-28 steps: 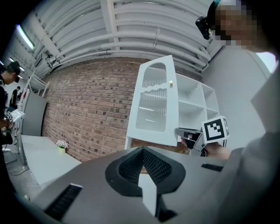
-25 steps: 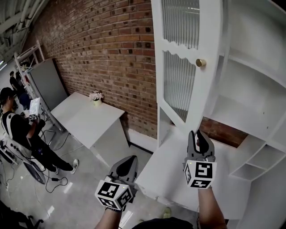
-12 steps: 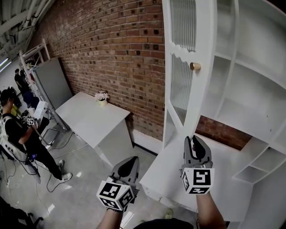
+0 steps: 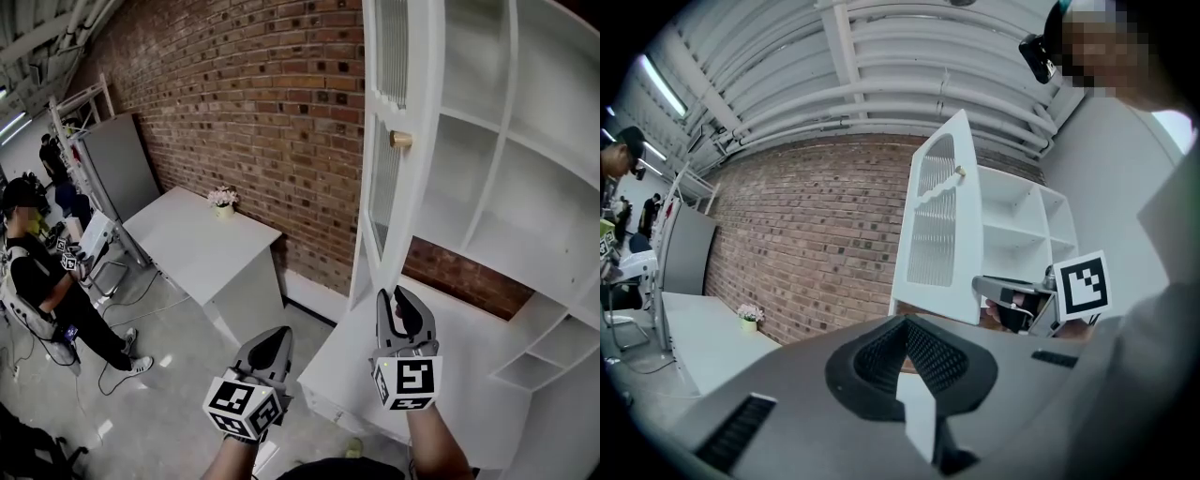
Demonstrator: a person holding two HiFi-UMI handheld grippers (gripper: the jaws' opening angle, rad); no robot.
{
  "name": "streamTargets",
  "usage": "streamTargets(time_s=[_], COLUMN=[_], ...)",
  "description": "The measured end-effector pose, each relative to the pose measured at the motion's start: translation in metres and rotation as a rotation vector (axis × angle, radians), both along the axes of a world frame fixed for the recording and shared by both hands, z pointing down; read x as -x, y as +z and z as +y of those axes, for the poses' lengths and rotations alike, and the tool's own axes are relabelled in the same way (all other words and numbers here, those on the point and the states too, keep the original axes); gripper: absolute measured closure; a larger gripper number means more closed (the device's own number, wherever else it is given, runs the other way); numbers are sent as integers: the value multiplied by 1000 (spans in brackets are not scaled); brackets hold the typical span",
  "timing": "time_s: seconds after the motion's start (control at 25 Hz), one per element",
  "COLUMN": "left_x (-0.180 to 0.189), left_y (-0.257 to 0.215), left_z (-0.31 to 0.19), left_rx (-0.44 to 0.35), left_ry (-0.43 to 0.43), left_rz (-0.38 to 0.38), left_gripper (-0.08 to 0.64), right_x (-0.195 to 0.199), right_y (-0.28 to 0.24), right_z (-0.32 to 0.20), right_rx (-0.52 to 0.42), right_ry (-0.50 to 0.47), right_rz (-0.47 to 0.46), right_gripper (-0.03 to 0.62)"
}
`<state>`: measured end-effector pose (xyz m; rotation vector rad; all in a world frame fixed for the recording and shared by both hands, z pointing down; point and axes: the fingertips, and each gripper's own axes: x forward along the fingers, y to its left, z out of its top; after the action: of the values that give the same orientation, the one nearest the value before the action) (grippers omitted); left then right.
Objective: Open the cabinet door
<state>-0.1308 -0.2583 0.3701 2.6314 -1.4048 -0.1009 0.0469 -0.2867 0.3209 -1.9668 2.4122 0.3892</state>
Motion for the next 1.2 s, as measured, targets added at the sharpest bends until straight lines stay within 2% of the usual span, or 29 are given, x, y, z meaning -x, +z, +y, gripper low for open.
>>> streamTargets(time_s=[1.2], left_x=[50], left_y=[-1], left_z=[5], left_rx=[-2], left_ry=[-76], left_rz=[10], left_gripper=[555], right_x=[93], right_y=[-1], right_z=[-25], right_rx=[28], right_ry=[-140], right_rz=[63], right_gripper=[505])
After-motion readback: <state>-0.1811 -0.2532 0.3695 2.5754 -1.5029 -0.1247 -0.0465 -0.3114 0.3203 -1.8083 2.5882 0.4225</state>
